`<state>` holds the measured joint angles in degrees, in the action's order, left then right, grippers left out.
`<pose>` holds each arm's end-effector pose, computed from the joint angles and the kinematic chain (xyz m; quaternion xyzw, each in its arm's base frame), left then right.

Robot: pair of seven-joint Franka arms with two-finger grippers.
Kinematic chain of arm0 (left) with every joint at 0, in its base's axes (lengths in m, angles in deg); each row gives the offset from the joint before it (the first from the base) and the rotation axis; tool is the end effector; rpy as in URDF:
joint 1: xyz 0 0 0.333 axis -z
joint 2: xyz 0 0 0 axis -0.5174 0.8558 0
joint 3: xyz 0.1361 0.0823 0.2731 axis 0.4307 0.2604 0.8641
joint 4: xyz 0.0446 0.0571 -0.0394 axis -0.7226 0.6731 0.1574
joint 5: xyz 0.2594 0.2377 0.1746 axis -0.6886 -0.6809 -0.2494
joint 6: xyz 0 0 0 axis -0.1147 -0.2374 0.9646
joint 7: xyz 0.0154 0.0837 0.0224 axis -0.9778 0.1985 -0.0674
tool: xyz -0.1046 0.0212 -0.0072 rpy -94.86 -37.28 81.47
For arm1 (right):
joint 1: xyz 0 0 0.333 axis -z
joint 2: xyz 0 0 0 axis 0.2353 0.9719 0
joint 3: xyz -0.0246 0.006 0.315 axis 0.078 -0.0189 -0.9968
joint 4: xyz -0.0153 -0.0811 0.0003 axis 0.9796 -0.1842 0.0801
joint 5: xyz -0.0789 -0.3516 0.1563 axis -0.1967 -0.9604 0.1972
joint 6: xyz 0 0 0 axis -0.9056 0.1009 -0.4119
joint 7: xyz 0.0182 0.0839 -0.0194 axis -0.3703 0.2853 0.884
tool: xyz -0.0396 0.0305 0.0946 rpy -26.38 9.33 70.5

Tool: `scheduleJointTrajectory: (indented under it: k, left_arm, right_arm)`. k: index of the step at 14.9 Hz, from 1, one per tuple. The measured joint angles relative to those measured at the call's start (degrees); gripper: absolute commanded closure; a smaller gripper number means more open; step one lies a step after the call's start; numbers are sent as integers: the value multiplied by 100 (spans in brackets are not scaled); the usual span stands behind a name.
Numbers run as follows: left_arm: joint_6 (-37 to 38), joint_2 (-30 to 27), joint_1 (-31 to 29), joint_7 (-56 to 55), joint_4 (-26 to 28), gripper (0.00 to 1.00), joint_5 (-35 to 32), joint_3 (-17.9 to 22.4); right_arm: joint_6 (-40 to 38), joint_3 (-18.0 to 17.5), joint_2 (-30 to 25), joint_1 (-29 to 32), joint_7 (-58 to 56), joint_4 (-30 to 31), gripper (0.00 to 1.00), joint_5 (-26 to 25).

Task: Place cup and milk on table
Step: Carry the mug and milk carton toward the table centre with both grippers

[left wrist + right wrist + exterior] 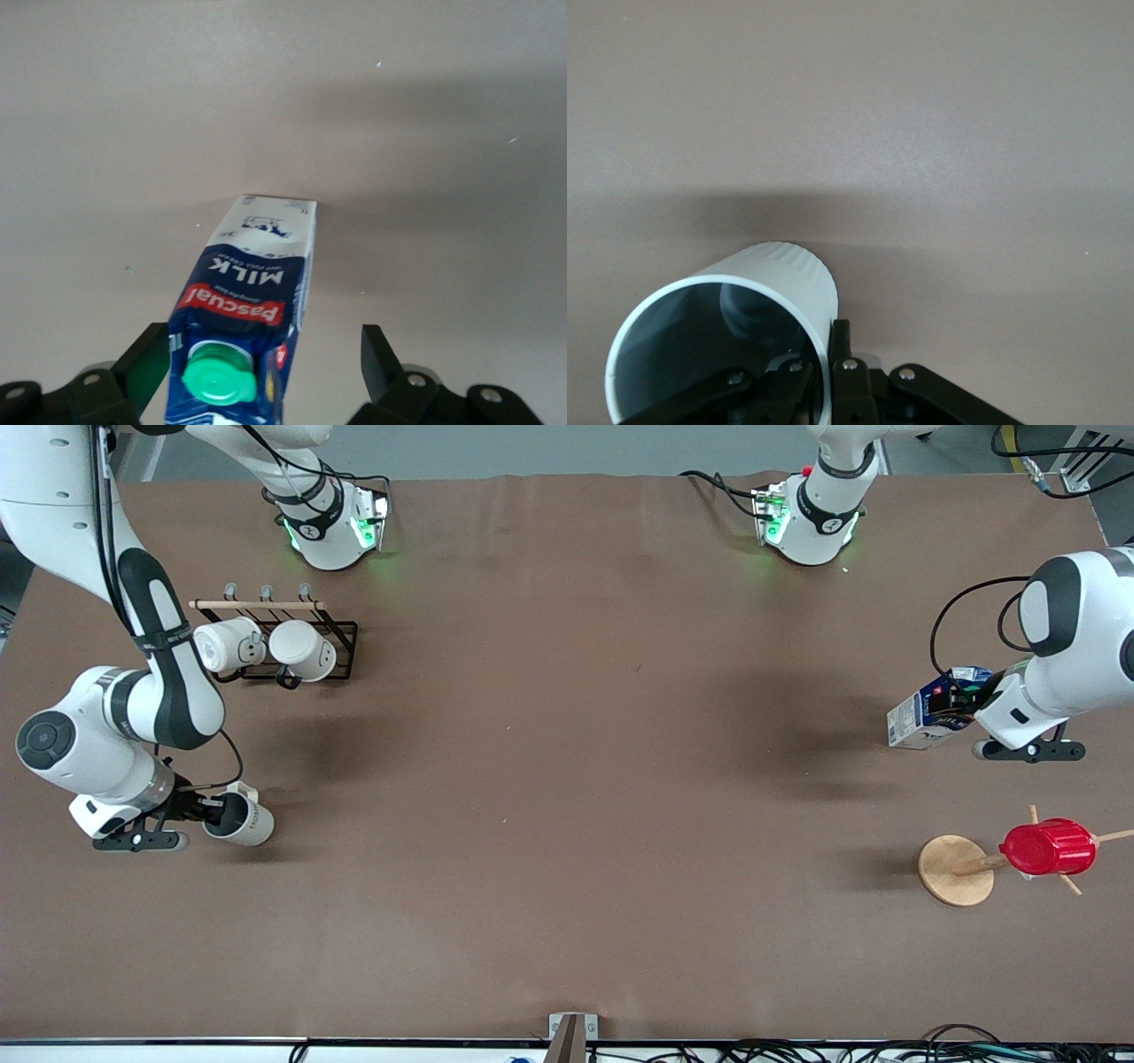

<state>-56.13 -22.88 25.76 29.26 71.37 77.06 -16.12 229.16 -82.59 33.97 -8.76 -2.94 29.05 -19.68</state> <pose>0.5405 0.0808 0.3594 -0.9911 0.0291 0.1179 0.0543 0.6346 -0.1010 0.2412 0.9993 0.0159 0.0276 0.0214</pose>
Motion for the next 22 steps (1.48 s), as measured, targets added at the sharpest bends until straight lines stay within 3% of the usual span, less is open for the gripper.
scheduleJointTrajectory:
  k: [2, 5, 7, 9, 11, 15, 18, 22]
  left_arm:
    - [0, 0, -84, 65, 38, 8, -15, -2]
    - [-21, 0, -208, 145, 125, 8, -19, 0]
    - [-42, 0, -217, 150, 190, 8, -20, -4]
    - [-49, 0, -215, 150, 263, 9, -20, -11]
    - [-52, 0, -215, 150, 337, 20, -20, -15]
    - [-81, -2, -218, 148, 371, 56, -20, -13]
    - [-160, -4, -202, 142, 248, 68, -20, -26]
    - [-87, 74, -157, 142, -421, 78, -20, -288]
  right_arm:
    - [-500, -41, -38, -13, 0, -232, 100, 0]
    - [-1929, -253, -285, -56, 73, -882, 99, 14]
    - [-2725, -629, -480, -98, 571, -1173, 99, 26]
    - [-3030, -1193, -545, -183, 1265, -1279, 99, 22]
    - [-3035, -1646, -527, -439, 2229, -1281, 99, -2]
    - [-2620, -2210, -455, -1105, 4268, -1280, 99, -257]
    - [-2000, -2590, -202, -1487, 5562, -1277, 99, -516]
    - [-1368, -2680, 429, -2064, 6818, -1282, 98, -1146]
